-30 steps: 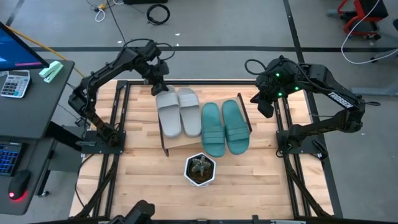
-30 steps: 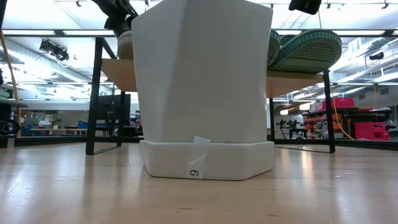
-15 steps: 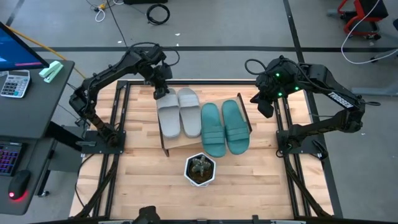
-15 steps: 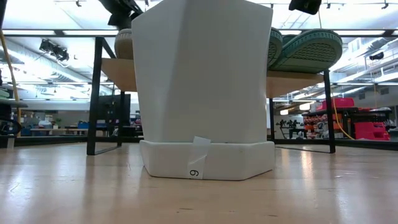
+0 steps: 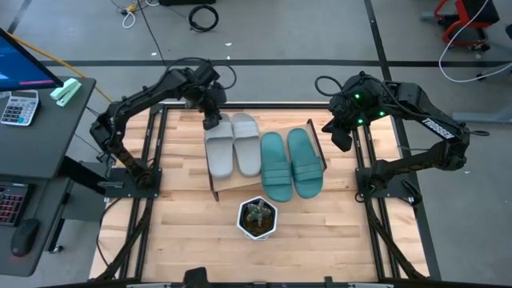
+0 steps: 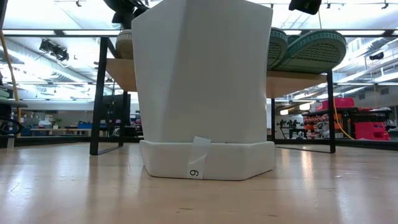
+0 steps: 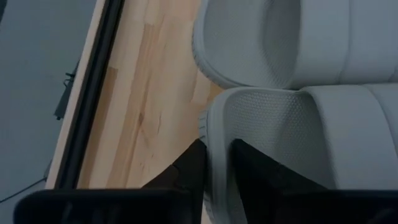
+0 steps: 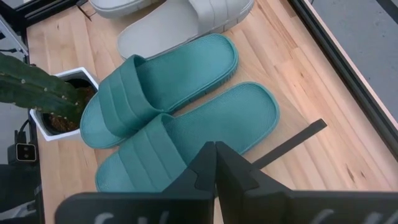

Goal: Pick and place slides into the shelf
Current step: Put the gray slide on the shelf

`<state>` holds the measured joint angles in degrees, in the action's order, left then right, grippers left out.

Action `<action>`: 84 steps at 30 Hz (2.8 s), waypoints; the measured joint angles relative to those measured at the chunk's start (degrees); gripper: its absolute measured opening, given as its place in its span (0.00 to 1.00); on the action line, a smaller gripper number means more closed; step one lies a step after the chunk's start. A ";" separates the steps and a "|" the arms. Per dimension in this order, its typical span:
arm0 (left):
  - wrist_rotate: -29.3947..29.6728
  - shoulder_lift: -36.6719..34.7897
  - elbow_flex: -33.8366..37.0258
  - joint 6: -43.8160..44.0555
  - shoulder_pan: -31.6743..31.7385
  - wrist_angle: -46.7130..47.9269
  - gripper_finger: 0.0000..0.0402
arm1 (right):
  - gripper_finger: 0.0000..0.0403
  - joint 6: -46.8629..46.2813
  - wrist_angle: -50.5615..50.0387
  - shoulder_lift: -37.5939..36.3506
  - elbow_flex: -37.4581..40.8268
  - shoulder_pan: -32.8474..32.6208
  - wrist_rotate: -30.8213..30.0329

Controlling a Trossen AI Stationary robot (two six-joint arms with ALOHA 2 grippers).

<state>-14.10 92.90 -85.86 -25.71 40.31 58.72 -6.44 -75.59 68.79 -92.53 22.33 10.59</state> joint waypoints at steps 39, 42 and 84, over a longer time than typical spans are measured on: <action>3.45 0.02 -11.32 10.15 -1.65 1.94 0.32 | 0.03 0.93 0.87 0.02 0.00 0.00 0.24; 3.48 -0.01 -12.59 10.20 -2.40 9.52 0.34 | 0.03 1.05 0.87 0.02 0.00 0.00 0.24; 14.01 -0.34 -12.11 12.78 -14.66 28.62 0.27 | 0.03 1.88 0.87 0.02 -0.01 0.00 0.21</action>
<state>-0.09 92.57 -97.97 -12.93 25.65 87.34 -4.56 -74.72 68.82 -92.54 22.33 10.80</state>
